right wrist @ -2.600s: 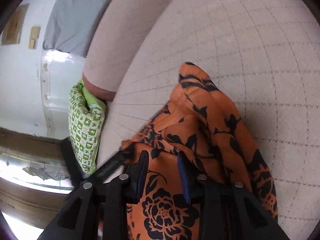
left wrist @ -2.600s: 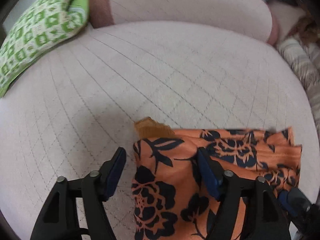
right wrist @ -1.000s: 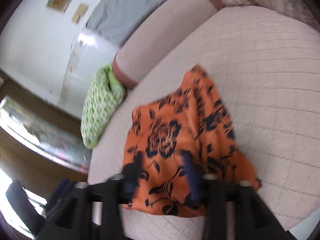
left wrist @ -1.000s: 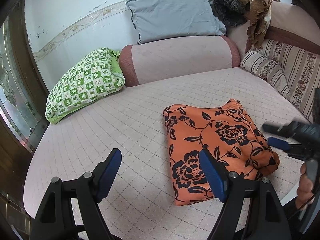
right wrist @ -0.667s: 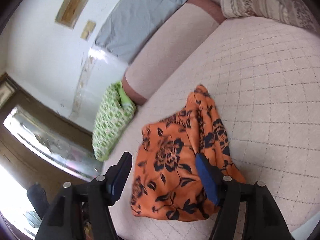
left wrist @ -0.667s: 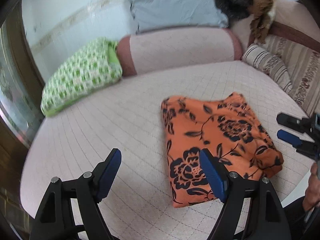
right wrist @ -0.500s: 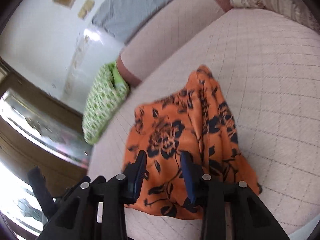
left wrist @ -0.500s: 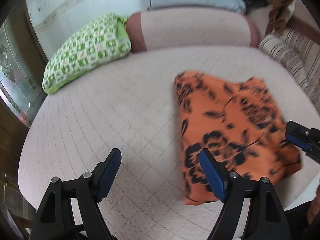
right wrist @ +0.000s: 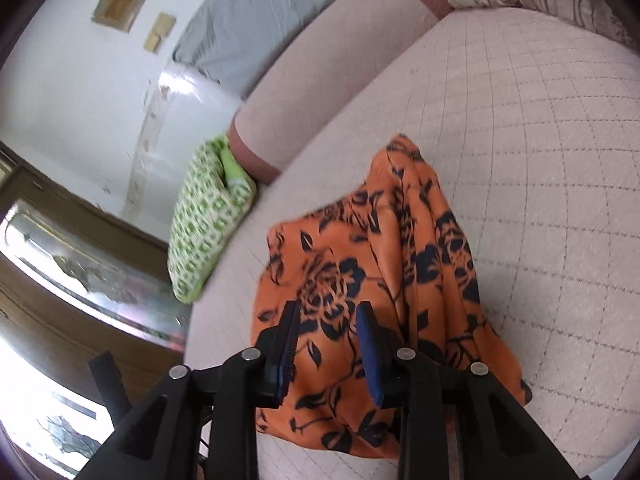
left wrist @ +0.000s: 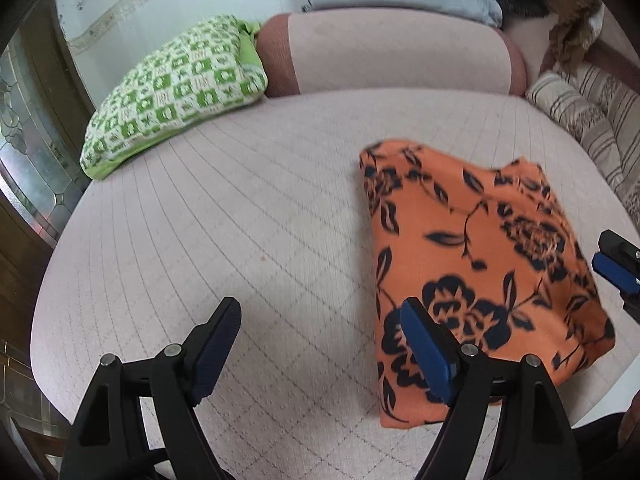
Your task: Fold small clothes
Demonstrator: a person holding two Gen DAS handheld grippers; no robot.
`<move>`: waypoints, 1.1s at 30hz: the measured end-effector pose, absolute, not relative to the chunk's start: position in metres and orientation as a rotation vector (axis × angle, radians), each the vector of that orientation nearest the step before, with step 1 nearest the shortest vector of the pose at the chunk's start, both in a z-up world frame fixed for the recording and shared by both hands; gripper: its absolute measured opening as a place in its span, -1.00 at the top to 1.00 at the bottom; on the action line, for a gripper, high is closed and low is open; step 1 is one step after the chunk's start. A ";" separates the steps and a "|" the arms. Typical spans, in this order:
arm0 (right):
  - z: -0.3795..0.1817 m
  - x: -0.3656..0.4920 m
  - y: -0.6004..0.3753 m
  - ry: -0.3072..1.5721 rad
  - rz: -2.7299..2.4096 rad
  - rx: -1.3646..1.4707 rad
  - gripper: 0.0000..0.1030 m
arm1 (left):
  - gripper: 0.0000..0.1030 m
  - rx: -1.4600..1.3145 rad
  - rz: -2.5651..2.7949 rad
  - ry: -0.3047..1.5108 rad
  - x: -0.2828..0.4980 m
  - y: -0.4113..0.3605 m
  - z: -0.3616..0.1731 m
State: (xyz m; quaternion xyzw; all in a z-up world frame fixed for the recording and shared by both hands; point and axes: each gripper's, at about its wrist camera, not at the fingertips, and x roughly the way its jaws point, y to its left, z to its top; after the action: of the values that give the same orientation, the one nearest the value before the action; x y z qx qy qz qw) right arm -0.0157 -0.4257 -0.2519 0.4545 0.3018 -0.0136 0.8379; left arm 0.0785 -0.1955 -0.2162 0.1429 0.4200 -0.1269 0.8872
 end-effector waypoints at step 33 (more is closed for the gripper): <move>-0.248 -0.016 -0.466 0.591 -0.116 1.054 -0.29 | -0.61 0.219 -0.329 0.969 0.108 -0.229 -0.230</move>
State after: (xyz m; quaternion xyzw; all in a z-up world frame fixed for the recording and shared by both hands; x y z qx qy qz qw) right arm -0.0164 -0.4658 -0.2478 0.4954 0.2776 -0.0545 0.8213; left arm 0.1080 -0.2286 -0.2299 0.1044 0.4627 -0.1569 0.8663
